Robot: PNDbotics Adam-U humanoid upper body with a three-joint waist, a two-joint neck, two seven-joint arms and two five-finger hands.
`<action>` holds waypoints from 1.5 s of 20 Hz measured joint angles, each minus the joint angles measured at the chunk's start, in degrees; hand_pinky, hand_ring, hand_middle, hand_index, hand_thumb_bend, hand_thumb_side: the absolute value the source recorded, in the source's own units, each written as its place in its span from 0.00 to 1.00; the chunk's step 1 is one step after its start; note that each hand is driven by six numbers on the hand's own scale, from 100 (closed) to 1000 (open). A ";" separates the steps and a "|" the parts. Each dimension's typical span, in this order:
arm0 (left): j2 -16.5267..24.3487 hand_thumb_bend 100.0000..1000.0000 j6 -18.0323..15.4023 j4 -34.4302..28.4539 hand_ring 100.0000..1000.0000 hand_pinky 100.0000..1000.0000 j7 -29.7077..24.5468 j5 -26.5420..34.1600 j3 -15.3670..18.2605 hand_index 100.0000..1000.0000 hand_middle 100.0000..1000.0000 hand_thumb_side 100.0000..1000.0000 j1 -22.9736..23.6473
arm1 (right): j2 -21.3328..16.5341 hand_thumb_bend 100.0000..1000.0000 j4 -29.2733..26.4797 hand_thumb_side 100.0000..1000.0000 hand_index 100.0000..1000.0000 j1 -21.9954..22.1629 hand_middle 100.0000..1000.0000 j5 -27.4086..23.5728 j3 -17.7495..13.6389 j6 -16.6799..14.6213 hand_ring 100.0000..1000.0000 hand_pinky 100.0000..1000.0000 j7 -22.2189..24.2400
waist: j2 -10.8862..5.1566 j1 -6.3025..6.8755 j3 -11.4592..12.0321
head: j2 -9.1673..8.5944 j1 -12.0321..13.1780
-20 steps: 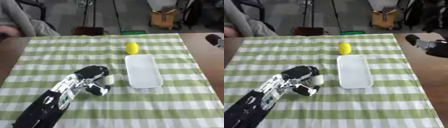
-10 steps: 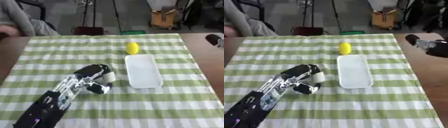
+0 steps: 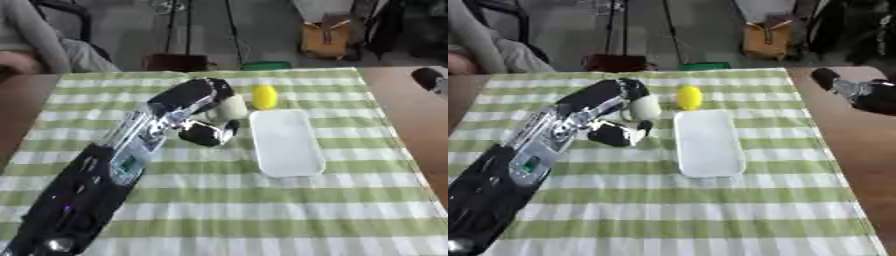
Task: Pick up objects on the table and place them in the box.
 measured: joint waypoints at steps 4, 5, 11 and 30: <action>-3.90 0.01 -1.73 6.60 0.71 0.79 1.23 -3.36 -0.32 0.59 0.76 0.35 -3.65 | 0.47 0.53 0.00 0.36 0.83 -0.33 0.62 -0.18 0.35 -0.16 0.51 0.49 0.20 | -0.01 -0.07 -1.11 | 0.00 0.77; -5.36 0.02 -2.40 8.65 0.70 0.78 2.17 -4.80 -0.41 0.60 0.76 0.39 -4.70 | 0.50 0.53 -0.01 0.36 0.83 -0.59 0.62 -0.20 0.39 -0.18 0.51 0.49 0.26 | -0.01 -0.07 -1.42 | 0.00 1.01; -12.30 0.01 -5.73 19.18 0.71 0.78 11.27 -12.56 1.44 0.62 0.77 0.45 -5.60 | 0.93 0.52 -0.03 0.37 0.83 -1.29 0.62 -0.25 0.76 -0.26 0.51 0.49 0.73 | -0.01 -0.06 -2.54 | -0.02 1.77; -16.18 0.46 -8.13 31.69 0.79 0.85 21.28 -33.39 7.55 0.86 0.82 0.65 -4.71 | 0.97 0.53 -0.05 0.36 0.83 -1.51 0.62 -0.36 1.03 -0.42 0.51 0.49 0.95 | 0.23 -0.07 -3.30 | -0.02 1.91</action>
